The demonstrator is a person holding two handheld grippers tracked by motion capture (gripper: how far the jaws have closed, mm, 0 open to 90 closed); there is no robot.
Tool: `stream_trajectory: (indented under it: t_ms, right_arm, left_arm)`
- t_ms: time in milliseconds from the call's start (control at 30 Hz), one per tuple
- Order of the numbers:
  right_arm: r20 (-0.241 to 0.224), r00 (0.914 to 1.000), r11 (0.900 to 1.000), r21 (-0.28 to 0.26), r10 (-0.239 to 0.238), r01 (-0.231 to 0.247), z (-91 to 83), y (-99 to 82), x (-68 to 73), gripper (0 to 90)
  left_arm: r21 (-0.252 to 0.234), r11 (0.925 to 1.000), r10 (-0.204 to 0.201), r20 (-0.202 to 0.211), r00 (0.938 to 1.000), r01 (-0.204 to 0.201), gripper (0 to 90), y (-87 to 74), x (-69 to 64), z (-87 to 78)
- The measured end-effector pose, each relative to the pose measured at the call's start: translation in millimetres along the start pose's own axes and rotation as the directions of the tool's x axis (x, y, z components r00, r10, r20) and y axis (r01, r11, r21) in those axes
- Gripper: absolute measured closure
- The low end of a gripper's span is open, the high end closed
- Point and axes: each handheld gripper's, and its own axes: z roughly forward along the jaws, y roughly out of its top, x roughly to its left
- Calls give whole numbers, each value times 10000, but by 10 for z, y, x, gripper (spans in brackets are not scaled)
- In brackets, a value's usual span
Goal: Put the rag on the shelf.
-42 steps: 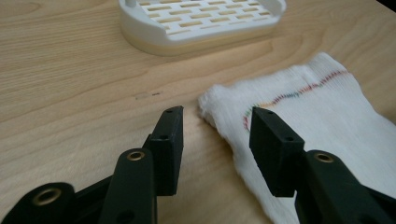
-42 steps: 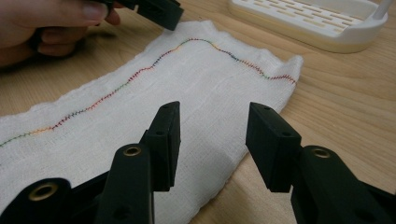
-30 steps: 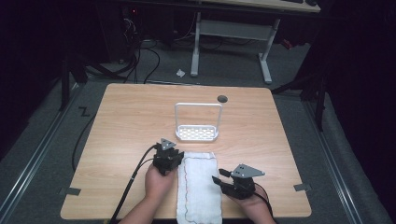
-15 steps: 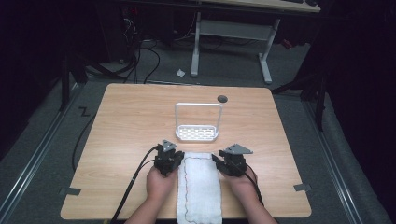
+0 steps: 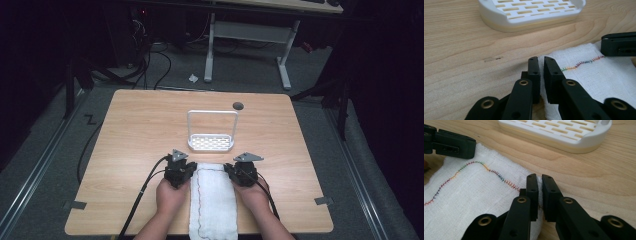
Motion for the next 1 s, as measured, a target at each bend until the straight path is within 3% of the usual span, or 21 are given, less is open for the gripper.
stream_trajectory:
  t_ms: [167, 400, 500, 600, 800, 1000]
  right_arm:
    - [-102, 9999, 9999, -57, -136, 136, -5, -1, -1, 864]
    - [227, 9982, 9934, -989, -564, 584, -104, 7, 105, 864]
    - [341, 9968, 9867, -1434, -721, 763, -163, 38, 162, 864]
    - [425, 9957, 9795, -1809, -828, 891, -236, 98, 222, 863]
    - [547, 9937, 9529, -2828, -979, 1094, -461, 319, 293, 863]
    - [585, 9924, 9409, -3164, -1080, 1210, -571, 477, 314, 863]
  left_arm:
    - [-36, 9999, 128, -50, 9999, -128, 855, -3, -11, -8]
    - [-610, 9977, 288, 60, 9996, -284, 870, -18, -21, -97]
    - [-973, 9952, 83, 177, 9998, -66, 872, 11, -12, -167]
    - [-1525, 9883, 37, 170, 9998, -11, 873, 115, -19, -301]
    - [-2291, 9733, 130, 88, 9999, -106, 873, 313, -47, -521]
    - [-2858, 9579, 305, 25, 9995, -285, 874, 490, -99, -692]
